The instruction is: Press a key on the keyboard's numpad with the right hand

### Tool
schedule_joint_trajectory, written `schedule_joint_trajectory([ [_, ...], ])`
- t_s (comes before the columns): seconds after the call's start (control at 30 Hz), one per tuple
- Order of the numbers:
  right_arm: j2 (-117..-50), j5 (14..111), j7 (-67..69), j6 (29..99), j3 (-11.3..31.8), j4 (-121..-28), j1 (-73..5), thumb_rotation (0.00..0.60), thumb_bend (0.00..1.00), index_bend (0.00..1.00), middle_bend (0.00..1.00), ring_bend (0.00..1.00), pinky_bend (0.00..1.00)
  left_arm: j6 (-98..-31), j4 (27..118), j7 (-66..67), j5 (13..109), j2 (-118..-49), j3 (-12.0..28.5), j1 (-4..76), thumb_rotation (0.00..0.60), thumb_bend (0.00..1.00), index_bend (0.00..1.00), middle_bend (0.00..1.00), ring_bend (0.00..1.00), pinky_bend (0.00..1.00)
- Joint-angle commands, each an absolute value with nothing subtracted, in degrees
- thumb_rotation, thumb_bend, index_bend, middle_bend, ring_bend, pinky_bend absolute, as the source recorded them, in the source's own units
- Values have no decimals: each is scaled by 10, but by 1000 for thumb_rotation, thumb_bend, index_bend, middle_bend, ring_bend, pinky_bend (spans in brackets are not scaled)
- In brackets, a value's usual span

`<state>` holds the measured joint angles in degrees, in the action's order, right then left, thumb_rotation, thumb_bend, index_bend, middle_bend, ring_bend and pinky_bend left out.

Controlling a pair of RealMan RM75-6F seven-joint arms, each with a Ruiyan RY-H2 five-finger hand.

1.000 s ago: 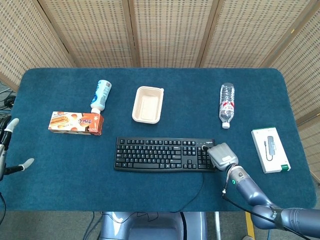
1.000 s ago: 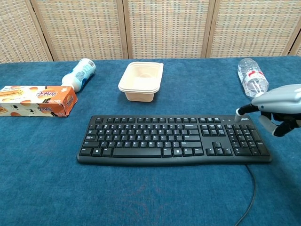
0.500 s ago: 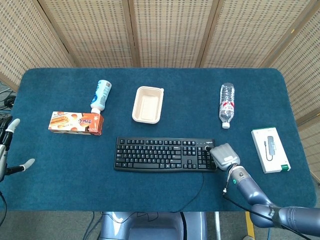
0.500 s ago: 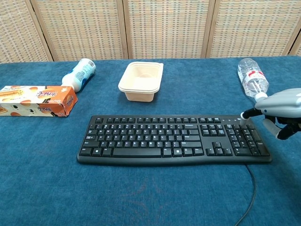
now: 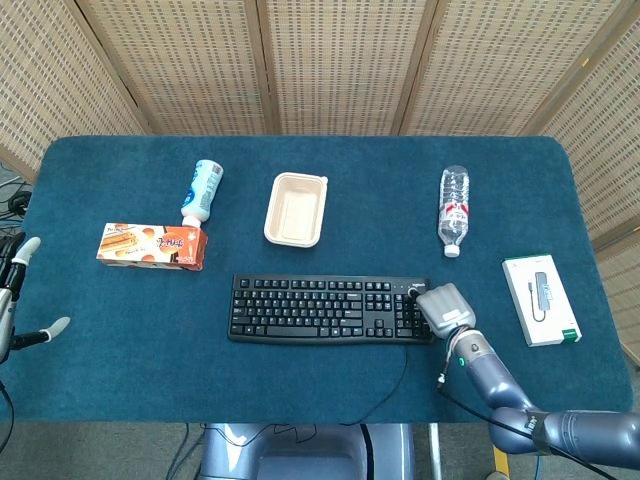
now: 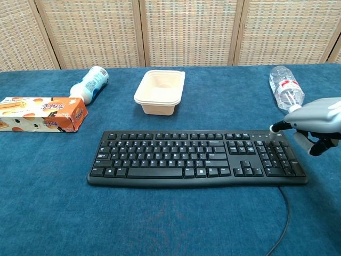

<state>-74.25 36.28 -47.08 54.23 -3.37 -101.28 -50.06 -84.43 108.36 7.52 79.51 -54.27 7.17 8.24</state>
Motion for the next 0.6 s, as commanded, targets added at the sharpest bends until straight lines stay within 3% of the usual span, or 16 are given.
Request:
schedule_joint_trajectory([
  [0.03, -746, 356, -481, 547, -38, -1013, -505, 600, 1000, 186, 833, 1000, 1000, -844, 1084, 76, 795, -543, 72, 83, 600, 0, 0, 0, 0, 0],
  [0.6, -758, 325, -508, 566, -44, -1019, -520, 600, 1000, 193, 833, 1000, 1000, -843, 1082, 75, 792, -543, 72, 83, 600, 0, 0, 0, 0, 0],
])
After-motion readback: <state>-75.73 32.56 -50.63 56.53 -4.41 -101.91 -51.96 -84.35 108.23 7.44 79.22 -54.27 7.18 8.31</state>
